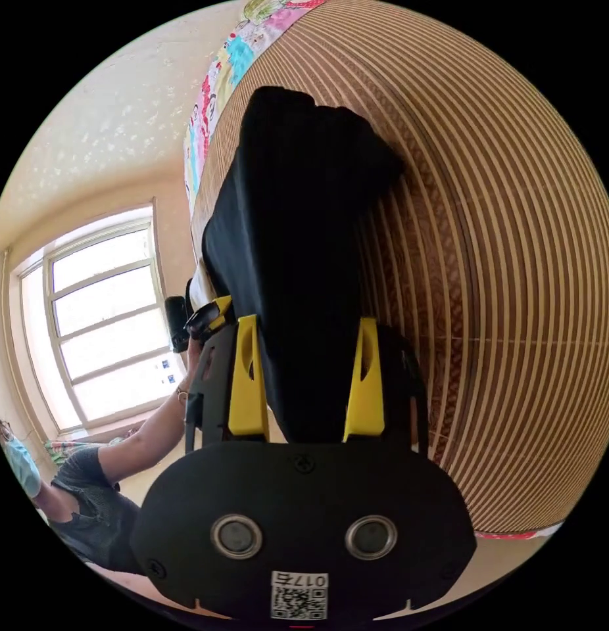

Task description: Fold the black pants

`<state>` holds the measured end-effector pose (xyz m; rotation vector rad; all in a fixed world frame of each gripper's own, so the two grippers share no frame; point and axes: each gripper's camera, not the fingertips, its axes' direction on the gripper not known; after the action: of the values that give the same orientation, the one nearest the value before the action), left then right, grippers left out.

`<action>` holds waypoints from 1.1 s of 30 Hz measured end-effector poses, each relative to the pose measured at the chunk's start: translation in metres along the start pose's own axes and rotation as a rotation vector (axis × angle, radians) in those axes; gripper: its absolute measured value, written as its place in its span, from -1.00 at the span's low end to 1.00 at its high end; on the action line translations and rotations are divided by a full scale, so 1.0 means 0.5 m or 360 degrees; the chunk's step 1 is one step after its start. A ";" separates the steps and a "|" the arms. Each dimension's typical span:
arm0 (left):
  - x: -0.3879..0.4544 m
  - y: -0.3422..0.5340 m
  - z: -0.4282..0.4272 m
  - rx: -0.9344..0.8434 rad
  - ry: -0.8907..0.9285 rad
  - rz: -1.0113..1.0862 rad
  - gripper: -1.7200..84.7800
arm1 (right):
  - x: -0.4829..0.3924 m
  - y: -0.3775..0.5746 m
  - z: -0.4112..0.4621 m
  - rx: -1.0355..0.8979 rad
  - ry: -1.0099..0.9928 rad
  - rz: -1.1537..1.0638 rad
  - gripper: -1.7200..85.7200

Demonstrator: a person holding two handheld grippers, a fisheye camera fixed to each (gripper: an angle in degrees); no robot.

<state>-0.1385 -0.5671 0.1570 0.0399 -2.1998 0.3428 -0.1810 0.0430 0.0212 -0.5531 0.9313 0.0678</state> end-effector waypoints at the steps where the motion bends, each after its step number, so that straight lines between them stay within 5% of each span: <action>1: -0.004 -0.003 0.017 -0.0082 0.0051 -0.0007 -0.65 | 0.004 0.008 0.023 -0.0008 -0.0055 0.0003 -0.60; 4: -0.029 0.021 0.049 -0.0179 0.0218 -0.0196 -0.70 | 0.034 0.060 0.044 0.0103 -0.0294 0.0165 -0.66; 7: 0.000 0.064 0.039 -0.0225 0.0086 -0.0123 -0.73 | 0.037 0.135 0.048 0.0014 -0.0452 0.0115 -0.71; 15: 0.152 0.158 0.160 -0.0429 0.0268 -0.0062 -0.75 | 0.058 0.338 -0.139 -0.0049 -0.0510 0.0038 -0.77; 24: 0.483 -0.040 0.602 -0.0345 0.0502 0.0105 -0.73 | 0.134 0.306 -0.630 0.0234 0.0181 -0.0108 -0.77; 27: 0.587 -0.110 0.771 -0.0464 0.0438 0.0186 -0.73 | 0.148 0.300 -0.736 0.0299 0.0811 0.0098 -0.76; 29: 0.648 -0.139 0.864 -0.0597 0.0352 0.0280 -0.73 | 0.084 0.341 -0.752 0.0455 0.1562 0.0210 -0.83; 33: 0.758 -0.150 0.993 -0.0740 0.0138 0.0473 -0.72 | 0.018 0.457 -0.708 0.0724 0.1572 0.0160 -0.91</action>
<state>-0.7444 -0.7324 0.1889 -0.5497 -2.1480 -0.0131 -0.5043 0.0682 -0.2481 -0.0787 1.8719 -0.3534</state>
